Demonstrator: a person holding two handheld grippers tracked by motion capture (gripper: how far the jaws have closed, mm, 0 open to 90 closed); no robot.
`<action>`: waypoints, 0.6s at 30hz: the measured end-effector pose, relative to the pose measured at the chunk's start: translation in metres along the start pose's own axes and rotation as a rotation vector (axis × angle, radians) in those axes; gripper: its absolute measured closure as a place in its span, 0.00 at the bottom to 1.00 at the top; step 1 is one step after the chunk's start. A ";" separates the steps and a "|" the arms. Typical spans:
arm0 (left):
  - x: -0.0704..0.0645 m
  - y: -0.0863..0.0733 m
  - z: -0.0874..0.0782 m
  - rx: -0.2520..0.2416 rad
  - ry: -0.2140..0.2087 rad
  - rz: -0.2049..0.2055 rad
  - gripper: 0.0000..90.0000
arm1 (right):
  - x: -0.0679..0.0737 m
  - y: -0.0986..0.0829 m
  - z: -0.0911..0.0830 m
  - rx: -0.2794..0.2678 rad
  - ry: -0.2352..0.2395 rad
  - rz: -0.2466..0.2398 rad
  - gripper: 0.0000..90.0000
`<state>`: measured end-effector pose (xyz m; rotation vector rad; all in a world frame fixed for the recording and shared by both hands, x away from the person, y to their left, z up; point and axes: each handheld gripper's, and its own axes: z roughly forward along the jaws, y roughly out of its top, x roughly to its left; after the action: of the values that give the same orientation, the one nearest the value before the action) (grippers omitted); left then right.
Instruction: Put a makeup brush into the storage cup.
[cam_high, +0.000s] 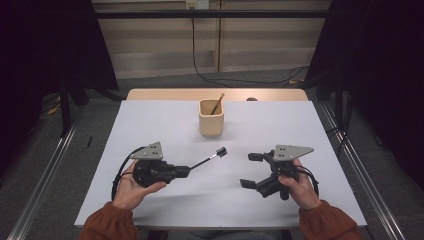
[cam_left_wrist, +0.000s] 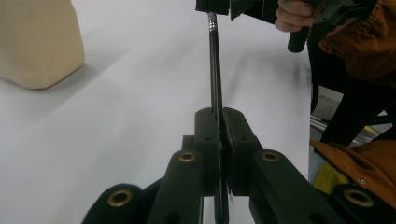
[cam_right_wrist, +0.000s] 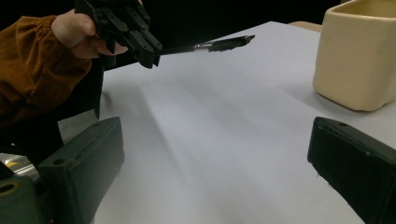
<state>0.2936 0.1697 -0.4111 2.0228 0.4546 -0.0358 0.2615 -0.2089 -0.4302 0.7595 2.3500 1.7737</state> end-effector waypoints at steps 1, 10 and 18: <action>0.000 0.000 0.001 -0.007 0.001 -0.002 0.95 | 0.000 0.000 0.000 -0.005 0.000 -0.001 0.04; -0.004 0.002 0.004 -0.060 0.011 0.021 0.95 | 0.004 0.004 0.003 -0.001 0.004 0.020 0.07; -0.014 0.005 0.012 -0.076 -0.009 0.040 0.95 | 0.006 0.008 0.007 -0.013 0.022 0.037 0.08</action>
<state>0.2846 0.1533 -0.4096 1.9558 0.4040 -0.0034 0.2614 -0.1991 -0.4241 0.7901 2.3506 1.8197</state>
